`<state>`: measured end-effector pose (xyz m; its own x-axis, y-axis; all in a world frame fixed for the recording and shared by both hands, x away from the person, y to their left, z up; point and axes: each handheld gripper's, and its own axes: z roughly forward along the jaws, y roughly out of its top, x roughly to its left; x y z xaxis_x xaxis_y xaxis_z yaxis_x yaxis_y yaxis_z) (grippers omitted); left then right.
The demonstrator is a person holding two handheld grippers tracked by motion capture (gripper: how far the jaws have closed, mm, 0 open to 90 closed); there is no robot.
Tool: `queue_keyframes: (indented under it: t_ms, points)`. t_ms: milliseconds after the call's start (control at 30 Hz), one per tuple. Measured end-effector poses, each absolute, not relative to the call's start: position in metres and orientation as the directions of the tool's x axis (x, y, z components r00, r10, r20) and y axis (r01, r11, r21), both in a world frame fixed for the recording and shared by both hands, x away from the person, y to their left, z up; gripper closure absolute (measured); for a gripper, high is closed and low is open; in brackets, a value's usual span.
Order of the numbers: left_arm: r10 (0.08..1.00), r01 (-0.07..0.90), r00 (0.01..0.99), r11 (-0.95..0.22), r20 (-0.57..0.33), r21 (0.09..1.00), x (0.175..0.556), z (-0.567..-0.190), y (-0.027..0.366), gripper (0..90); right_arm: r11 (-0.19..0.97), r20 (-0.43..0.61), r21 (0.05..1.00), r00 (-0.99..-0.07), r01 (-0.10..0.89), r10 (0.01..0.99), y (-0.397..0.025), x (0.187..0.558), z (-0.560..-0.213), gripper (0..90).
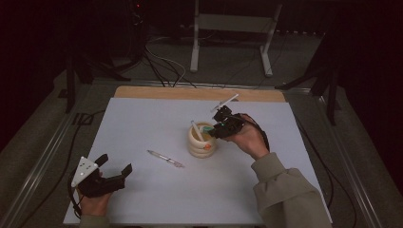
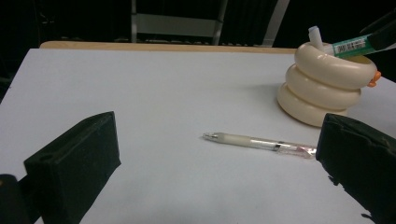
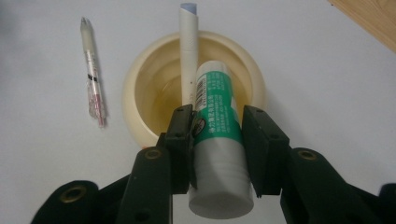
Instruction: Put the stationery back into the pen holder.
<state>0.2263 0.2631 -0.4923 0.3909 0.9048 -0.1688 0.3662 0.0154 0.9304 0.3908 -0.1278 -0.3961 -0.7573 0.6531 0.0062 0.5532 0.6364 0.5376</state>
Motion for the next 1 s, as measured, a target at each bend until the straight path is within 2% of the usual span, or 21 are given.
queue_keyframes:
  t_ms: [500, 700, 833, 1000]
  points:
    - [0.904, 0.367, 0.393, 0.013, -0.168, 0.930, 0.227, -0.493, 0.263, 0.1, 0.657, -0.008, 0.528, -0.771, 0.538, 0.637, -0.117, 0.393, -0.404, 64.8]
    - [0.904, 0.368, 0.392, 0.014, -0.169, 0.930, 0.226, -0.493, 0.263, 0.1, 0.661, -0.020, 0.545, -0.780, 0.516, 0.626, -0.113, 0.394, -0.408, 61.2]
    - [0.904, 0.369, 0.392, 0.016, -0.171, 0.929, 0.226, -0.493, 0.264, 0.1, 0.656, -0.018, 0.560, -0.783, 0.507, 0.621, -0.114, 0.393, -0.408, 56.9]
    - [0.904, 0.368, 0.392, 0.015, -0.170, 0.930, 0.226, -0.493, 0.263, 0.1, 0.615, 0.018, 0.598, -0.776, 0.514, 0.631, -0.120, 0.393, -0.406, 43.8]
